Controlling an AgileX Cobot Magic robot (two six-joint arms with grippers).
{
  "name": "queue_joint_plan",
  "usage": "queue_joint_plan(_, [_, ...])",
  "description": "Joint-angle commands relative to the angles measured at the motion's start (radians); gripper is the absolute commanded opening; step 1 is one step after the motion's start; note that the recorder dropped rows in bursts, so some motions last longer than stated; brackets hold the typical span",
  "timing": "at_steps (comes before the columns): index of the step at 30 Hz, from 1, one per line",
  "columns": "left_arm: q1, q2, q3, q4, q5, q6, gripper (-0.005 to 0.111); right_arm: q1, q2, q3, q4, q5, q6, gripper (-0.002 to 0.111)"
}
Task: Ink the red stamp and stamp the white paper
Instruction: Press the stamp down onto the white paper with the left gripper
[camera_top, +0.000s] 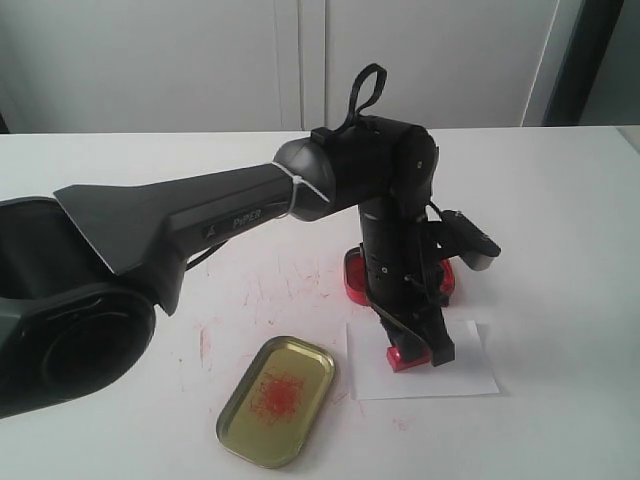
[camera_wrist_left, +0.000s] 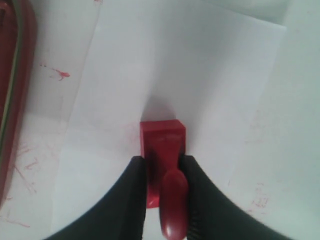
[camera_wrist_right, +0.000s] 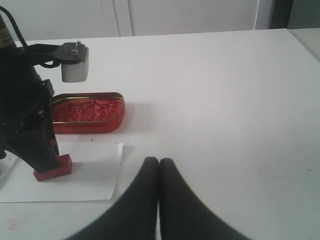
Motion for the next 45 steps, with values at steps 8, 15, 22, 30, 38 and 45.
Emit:
queue_joint_plan(8, [-0.007, 0.072, 0.047, -0.02, 0.061, 0.004, 0.0, 0.004, -0.006, 0.005, 0.001, -0.014, 0.005, 0.0])
queue_joint_plan(15, [-0.007, 0.073, 0.053, -0.022, 0.022, 0.004, 0.0, 0.004, -0.006, 0.005, 0.001, -0.014, 0.005, 0.0])
queue_joint_plan(22, [-0.007, 0.073, 0.053, -0.022, 0.018, 0.004, 0.0, 0.004, -0.006, 0.005, 0.003, -0.014, 0.005, 0.0])
queue_joint_plan(30, [-0.007, 0.07, 0.053, -0.024, 0.02, 0.004, 0.0, 0.004, -0.006, 0.005, 0.003, -0.014, 0.005, 0.0])
queue_joint_plan(38, [-0.007, 0.025, 0.051, -0.024, 0.022, 0.004, 0.0, 0.004, -0.006, 0.005, 0.003, -0.014, 0.005, 0.0])
queue_joint_plan(45, [-0.007, -0.044, 0.051, -0.009, 0.024, 0.004, 0.0, 0.004, -0.006, 0.005, 0.001, -0.014, 0.005, 0.0])
